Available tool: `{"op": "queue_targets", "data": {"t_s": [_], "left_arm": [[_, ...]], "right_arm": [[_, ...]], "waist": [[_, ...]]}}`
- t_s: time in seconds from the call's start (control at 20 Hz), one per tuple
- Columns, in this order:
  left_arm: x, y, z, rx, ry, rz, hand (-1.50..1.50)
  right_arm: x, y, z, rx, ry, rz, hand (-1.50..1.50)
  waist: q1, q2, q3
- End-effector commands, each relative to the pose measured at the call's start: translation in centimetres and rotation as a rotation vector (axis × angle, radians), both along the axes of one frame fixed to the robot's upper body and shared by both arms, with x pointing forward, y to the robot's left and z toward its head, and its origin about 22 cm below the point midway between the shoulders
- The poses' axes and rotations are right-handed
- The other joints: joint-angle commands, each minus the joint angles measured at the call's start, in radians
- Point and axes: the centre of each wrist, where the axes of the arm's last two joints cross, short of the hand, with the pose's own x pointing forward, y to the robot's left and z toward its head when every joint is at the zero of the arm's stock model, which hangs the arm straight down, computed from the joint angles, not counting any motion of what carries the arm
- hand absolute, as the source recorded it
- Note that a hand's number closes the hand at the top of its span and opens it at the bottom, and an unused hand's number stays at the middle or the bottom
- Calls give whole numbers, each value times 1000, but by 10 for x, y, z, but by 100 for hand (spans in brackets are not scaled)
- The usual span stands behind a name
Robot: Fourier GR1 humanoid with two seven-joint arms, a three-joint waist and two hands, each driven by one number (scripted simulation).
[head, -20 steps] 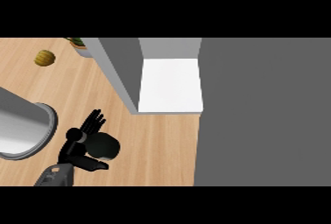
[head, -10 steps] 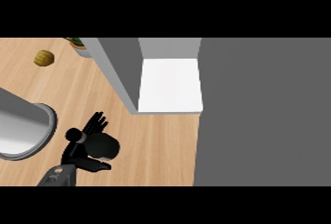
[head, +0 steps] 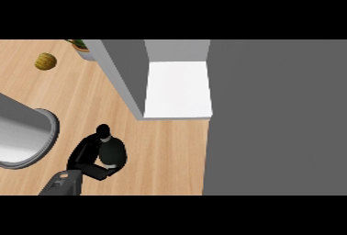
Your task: Pick up the wine, place it into the cabinet and close the cabinet
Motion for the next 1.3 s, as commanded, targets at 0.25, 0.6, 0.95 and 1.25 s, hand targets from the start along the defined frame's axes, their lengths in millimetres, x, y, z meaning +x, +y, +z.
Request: {"op": "queue_targets", "data": {"t_s": [0.25, 0.6, 0.95, 1.25], "left_arm": [[-32, 2, -18, -80, -84, -15, 150], [-94, -2, -43, -62, -93, 315, 150], [-83, -19, -31, -182, -174, 273, 150], [-64, -48, 8, -198, -267, 241, 150]], "right_arm": [[13, 1, -2, -23, -8, -1, -150], [17, -9, -16, -22, 6, -38, -150], [8, -8, -10, -26, 2, -22, -150], [17, -21, -9, -2, 6, -39, -150]], "waist": [[12, -1, 0], [30, -5, 1], [26, -7, 2], [34, -9, 4]]}}
